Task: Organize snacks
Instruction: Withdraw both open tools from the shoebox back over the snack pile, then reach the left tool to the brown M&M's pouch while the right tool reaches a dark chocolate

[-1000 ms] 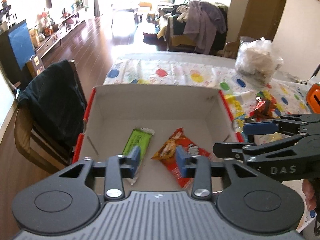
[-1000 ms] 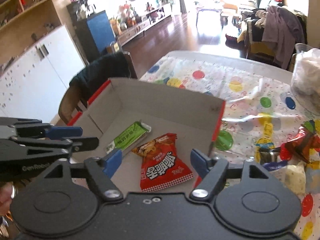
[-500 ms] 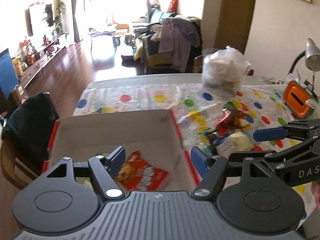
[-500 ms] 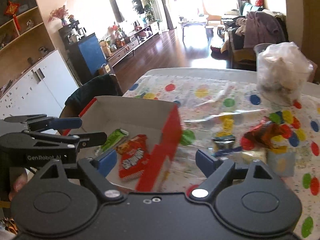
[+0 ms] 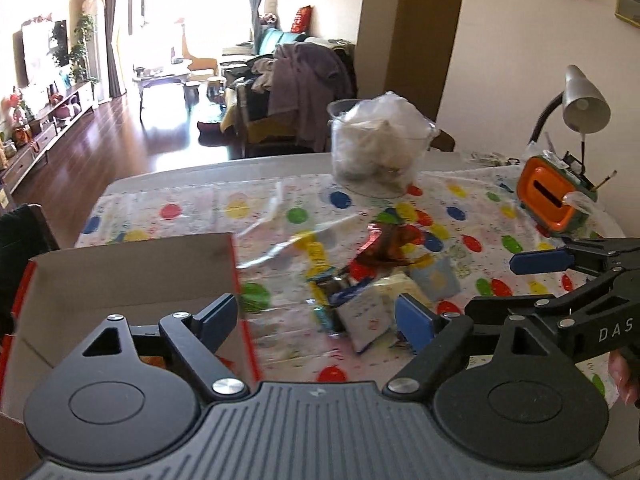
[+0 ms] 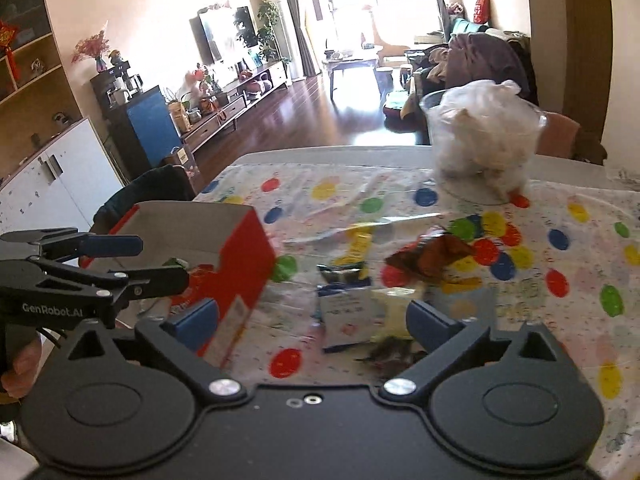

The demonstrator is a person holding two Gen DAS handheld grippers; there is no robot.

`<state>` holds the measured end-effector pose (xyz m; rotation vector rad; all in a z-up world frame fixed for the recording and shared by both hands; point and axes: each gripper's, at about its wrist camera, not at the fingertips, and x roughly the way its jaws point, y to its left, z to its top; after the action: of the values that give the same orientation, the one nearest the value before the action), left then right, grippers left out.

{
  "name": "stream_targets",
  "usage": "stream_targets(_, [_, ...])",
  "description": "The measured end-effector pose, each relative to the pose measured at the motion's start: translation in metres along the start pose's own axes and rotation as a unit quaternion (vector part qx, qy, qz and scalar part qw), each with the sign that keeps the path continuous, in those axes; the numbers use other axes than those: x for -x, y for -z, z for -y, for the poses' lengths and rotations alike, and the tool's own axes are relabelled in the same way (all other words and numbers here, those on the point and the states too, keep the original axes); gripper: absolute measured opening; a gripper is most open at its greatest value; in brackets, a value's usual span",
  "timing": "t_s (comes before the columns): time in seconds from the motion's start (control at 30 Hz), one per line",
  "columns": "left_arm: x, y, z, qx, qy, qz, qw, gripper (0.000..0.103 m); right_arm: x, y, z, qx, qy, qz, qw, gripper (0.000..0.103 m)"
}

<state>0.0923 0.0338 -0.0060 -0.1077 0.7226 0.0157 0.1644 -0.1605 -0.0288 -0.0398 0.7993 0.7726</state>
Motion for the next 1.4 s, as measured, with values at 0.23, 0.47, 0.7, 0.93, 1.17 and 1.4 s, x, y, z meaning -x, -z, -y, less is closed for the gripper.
stream_targets(0.23, [-0.026,0.005,0.037,0.0,0.017,-0.02,0.9997,0.087,0.012,0.016,0.044,0.024,0.008,-0.004,1.0,0.103])
stream_targets(0.47, [-0.054,0.01,0.07,-0.014,0.031,-0.043,0.9985,0.087,0.007,0.022,0.091,0.039,0.031,-0.021,0.999,0.103])
stream_targets(0.7, [-0.103,0.016,0.095,-0.016,0.055,-0.096,0.9937,0.087,-0.015,0.04,0.122,0.084,0.023,-0.05,0.995,0.102])
stream_targets(0.93, [-0.147,0.017,0.104,-0.007,0.048,-0.153,0.987,0.087,-0.052,0.053,0.128,0.122,-0.015,-0.098,0.988,0.096])
stream_targets(1.17, [-0.173,0.013,0.103,0.006,0.05,-0.182,0.982,0.086,-0.088,0.054,0.123,0.152,-0.045,-0.13,0.979,0.088])
stream_targets(1.4, [-0.192,0.01,0.099,0.021,0.053,-0.204,0.9773,0.072,-0.113,0.051,0.119,0.168,-0.067,-0.139,0.974,0.077])
